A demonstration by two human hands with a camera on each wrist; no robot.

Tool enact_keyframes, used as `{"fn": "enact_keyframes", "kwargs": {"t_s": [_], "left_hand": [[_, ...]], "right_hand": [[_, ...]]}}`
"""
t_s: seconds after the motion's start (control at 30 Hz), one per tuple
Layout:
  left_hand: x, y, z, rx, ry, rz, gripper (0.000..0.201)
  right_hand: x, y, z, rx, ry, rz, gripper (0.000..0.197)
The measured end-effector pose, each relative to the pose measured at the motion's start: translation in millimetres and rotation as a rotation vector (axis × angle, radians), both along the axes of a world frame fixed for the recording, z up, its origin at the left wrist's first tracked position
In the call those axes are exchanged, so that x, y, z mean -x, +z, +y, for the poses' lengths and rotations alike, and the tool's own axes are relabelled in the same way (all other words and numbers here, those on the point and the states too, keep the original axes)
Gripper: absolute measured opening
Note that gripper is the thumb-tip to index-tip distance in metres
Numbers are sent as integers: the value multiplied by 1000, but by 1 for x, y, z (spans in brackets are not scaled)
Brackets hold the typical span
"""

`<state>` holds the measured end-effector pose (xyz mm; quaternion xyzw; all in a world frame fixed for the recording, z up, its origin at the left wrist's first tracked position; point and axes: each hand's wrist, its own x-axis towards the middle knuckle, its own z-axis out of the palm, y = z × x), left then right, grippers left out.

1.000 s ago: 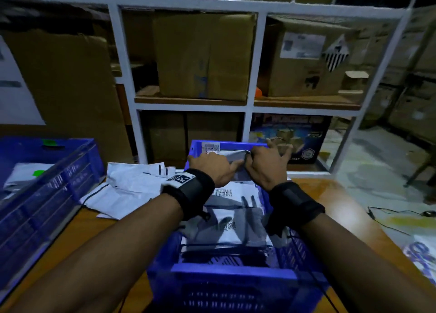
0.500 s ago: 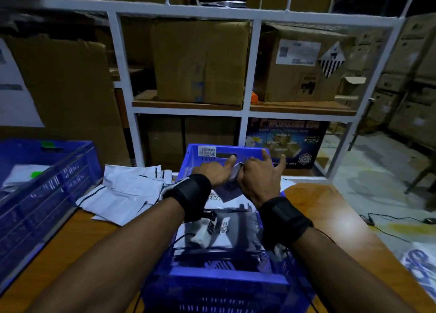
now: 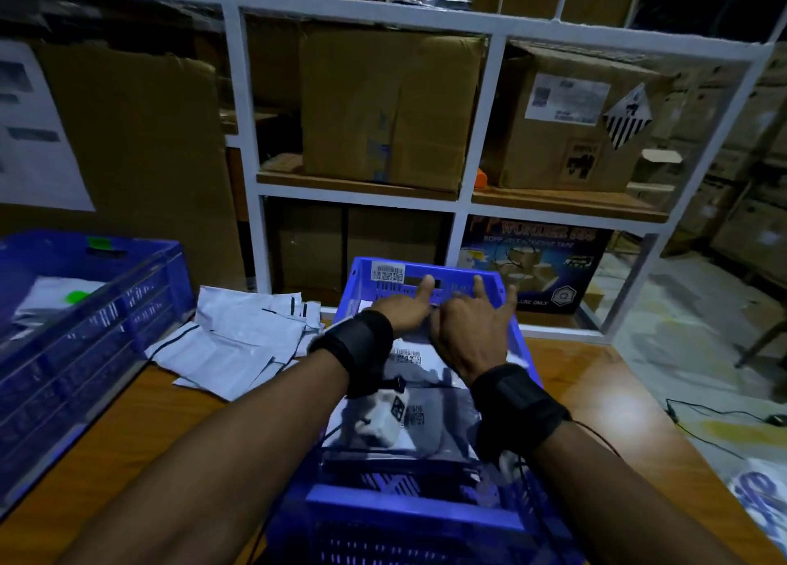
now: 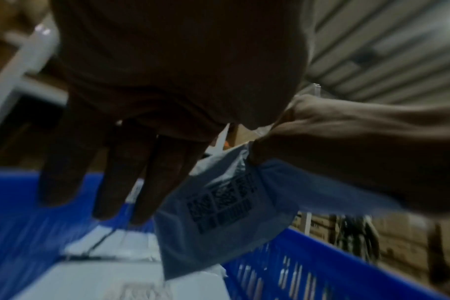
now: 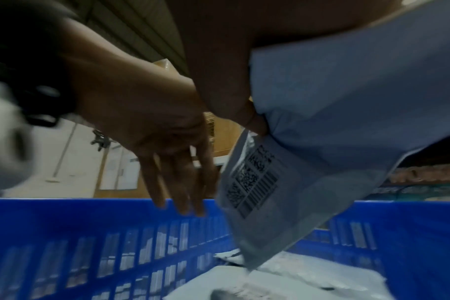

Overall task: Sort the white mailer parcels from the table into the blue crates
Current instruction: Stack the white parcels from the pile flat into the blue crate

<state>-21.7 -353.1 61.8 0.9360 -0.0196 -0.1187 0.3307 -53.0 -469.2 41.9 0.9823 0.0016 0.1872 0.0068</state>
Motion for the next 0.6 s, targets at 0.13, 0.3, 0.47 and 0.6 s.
{"fn": "enact_keyframes", "kwargs": {"t_s": [0.13, 0.3, 0.47, 0.6], "left_hand": [[-11, -6, 13, 441, 104, 154, 40], [-25, -18, 16, 337, 183, -100, 13], [-16, -19, 19, 272, 82, -267, 31], [-7, -22, 15, 140, -143, -432, 20]], "right_hand": [[11, -20, 11, 124, 225, -12, 40], [15, -16, 6, 37, 282, 45, 54], [0, 0, -20, -7, 217, -208, 30], [-13, 19, -28, 55, 190, -61, 70]]}}
